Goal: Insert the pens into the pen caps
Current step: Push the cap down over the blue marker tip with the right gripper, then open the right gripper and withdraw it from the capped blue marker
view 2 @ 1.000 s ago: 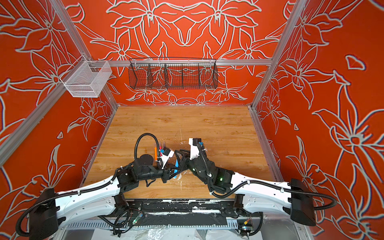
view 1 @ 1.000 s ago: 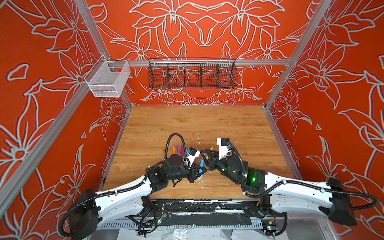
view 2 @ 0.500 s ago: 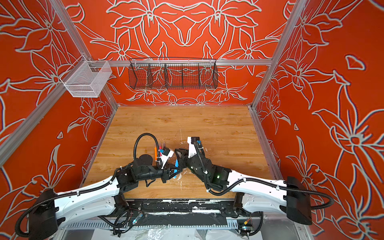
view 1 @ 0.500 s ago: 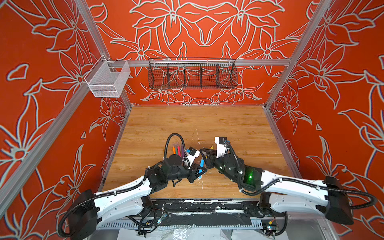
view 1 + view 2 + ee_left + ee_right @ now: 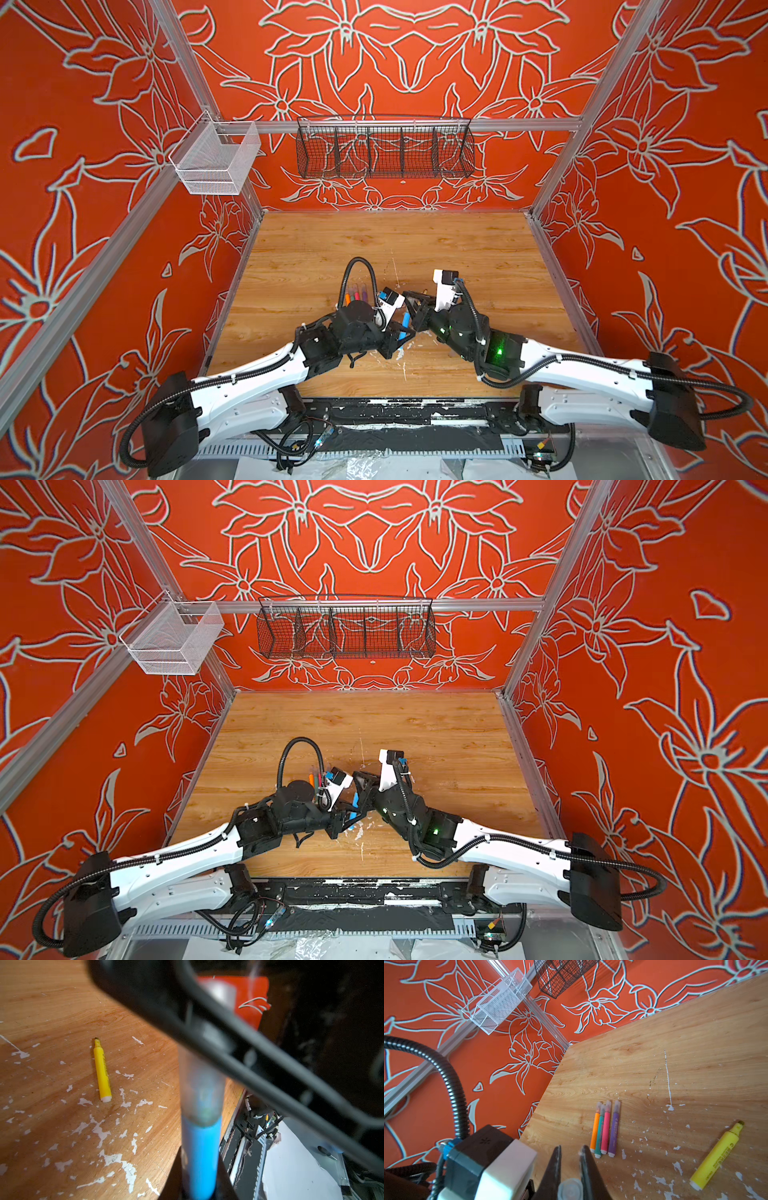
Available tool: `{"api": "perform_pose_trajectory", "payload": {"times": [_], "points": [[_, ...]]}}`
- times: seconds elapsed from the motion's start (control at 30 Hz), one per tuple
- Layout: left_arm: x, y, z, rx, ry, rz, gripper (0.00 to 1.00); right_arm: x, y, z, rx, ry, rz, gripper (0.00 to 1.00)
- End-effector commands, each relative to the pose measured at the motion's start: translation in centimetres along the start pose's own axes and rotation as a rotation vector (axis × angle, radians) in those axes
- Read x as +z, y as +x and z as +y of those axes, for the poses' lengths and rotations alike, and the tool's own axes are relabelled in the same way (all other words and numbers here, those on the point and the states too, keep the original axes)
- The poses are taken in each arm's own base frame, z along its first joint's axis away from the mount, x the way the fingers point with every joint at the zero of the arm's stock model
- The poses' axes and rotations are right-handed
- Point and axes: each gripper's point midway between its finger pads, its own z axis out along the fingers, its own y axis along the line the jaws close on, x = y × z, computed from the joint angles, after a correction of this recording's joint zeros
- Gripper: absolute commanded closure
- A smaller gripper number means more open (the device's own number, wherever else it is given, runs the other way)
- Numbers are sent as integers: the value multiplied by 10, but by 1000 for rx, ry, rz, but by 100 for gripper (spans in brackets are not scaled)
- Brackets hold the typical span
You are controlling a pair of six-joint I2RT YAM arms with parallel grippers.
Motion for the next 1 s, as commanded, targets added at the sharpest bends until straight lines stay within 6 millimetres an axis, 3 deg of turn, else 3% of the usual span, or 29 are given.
{"api": "perform_pose_trajectory", "payload": {"times": [0.0, 0.2, 0.4, 0.7, 0.97], "points": [[-7, -70, -12, 41, -13, -183, 100, -6, 57, -5, -24, -23, 185, 100], [-13, -107, -12, 21, 3, -240, 100, -11, 80, -12, -56, -21, 256, 100], [-25, -132, -13, 59, -8, -288, 100, -20, 99, -14, -112, -9, 297, 100], [-40, -158, -10, 67, -9, -377, 100, -27, 135, -3, -156, -40, 355, 100], [-61, -172, -9, 69, -2, -487, 100, -34, 143, -3, -164, -45, 348, 100]]}}
